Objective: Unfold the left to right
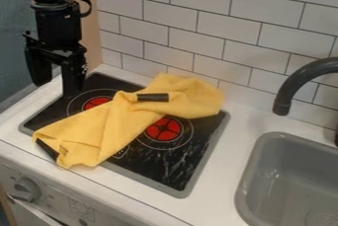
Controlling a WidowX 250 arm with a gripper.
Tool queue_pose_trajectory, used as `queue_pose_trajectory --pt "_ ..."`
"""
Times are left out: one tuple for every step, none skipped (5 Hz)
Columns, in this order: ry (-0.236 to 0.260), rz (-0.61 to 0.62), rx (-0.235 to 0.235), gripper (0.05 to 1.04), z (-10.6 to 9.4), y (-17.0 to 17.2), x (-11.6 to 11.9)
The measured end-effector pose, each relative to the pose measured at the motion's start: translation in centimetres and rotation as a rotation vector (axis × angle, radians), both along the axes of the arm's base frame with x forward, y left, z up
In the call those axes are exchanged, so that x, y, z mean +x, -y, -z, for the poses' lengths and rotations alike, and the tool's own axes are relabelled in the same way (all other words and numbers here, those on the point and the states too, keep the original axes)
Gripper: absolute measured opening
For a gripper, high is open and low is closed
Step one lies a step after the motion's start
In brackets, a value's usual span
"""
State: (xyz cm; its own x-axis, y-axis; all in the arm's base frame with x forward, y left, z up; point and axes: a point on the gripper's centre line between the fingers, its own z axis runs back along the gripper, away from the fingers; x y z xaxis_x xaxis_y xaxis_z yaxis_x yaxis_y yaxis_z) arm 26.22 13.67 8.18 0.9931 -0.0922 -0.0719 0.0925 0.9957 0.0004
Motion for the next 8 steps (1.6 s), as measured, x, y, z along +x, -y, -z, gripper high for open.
queue_pose_trajectory --pt "-0.028 -0.001 -0.012 1.000 0.8 0.2 -0.2" --pt "-0.049 0.025 0.001 1.000 1.2 0.4 -0.2" --pt "-0.043 0.101 -0.008 1.000 1.5 0.3 0.7" --pt "-0.026 0.158 0.063 1.000 1.5 0.6 1.7" --pt "0.049 0.266 0.023 1.000 1.6 1.5 3.0" --pt "0.085 0.322 0.035 1.000 1.6 2.0 3.9" --pt "0.082 0.390 0.035 1.000 2.5 3.2 4.9" --pt "0.071 0.447 0.043 1.000 3.9 3.6 6.1"
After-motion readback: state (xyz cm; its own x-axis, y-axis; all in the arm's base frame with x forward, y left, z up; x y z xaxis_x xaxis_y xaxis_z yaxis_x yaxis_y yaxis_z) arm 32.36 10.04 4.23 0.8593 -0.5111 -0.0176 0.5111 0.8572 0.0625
